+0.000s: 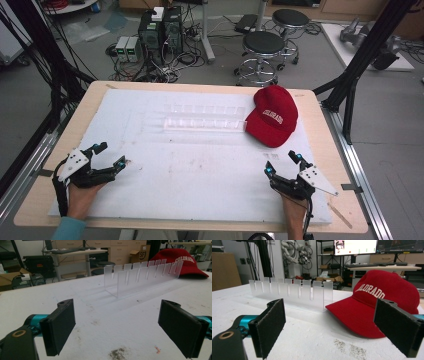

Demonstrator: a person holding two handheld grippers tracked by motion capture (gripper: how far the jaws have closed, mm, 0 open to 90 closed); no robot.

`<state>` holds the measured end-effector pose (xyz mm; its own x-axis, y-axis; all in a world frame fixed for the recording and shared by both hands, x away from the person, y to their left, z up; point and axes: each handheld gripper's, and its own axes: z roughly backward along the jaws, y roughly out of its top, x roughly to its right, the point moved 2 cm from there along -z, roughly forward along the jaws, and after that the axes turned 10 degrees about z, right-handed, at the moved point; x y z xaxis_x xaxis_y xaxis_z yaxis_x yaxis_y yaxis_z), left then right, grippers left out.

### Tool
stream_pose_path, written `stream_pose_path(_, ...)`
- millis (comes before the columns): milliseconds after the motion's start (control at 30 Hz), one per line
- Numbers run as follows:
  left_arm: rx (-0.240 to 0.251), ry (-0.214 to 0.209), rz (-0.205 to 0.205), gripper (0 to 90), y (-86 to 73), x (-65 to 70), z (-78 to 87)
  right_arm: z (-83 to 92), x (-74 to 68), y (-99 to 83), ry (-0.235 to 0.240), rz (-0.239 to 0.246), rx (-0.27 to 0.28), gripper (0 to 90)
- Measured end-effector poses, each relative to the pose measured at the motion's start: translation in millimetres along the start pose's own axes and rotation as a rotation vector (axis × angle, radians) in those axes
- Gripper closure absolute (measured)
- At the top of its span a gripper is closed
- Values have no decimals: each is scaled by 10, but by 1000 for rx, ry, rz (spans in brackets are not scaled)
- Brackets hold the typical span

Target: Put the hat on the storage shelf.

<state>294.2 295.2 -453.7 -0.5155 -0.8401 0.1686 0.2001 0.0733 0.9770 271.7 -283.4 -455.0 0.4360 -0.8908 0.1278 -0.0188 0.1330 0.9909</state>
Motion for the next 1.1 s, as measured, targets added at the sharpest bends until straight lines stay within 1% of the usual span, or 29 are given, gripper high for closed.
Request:
stream_pose_path(100,-3,0,-7,145,0,2,-2,3,2,0,-1,-7,0,97)
stream_pose_path(233,-3,0,-11,145,-1,11,-3,2,2,0,0,1,1,97)
stream_pose_path(333,-4,0,-11,145,-1,11,-5,7,-4,0,0,-1,0,97)
stream_pose_path(467,-15,3,-14,145,1,9,-14,0,1,0,-2,1,1,97)
stream_pose_path(533,-16,3,-18,145,0,12,-12,-2,1,1,-1,-2,-9,97)
stream_pose_path(667,-16,4,-12,145,2,8,-16,-20,-1,5,6,-8,-28,97)
stream_pose_path(733,-17,5,-10,145,2,6,-15,-34,7,8,9,-1,-36,97)
stream_pose_path(833,-18,3,-14,145,2,9,-16,-60,26,13,18,-12,-58,97)
stream_pose_path(867,-19,3,-14,145,2,8,-16,-67,33,19,24,-27,-74,97)
stream_pose_path(933,-20,3,-11,145,3,7,-18,-74,67,51,21,-30,-85,97)
stream_pose_path(1000,-20,3,-11,145,2,7,-18,-75,108,115,17,-27,-75,97)
stream_pose_path(1100,-20,5,-13,145,2,12,-20,-99,189,236,19,-22,-99,96)
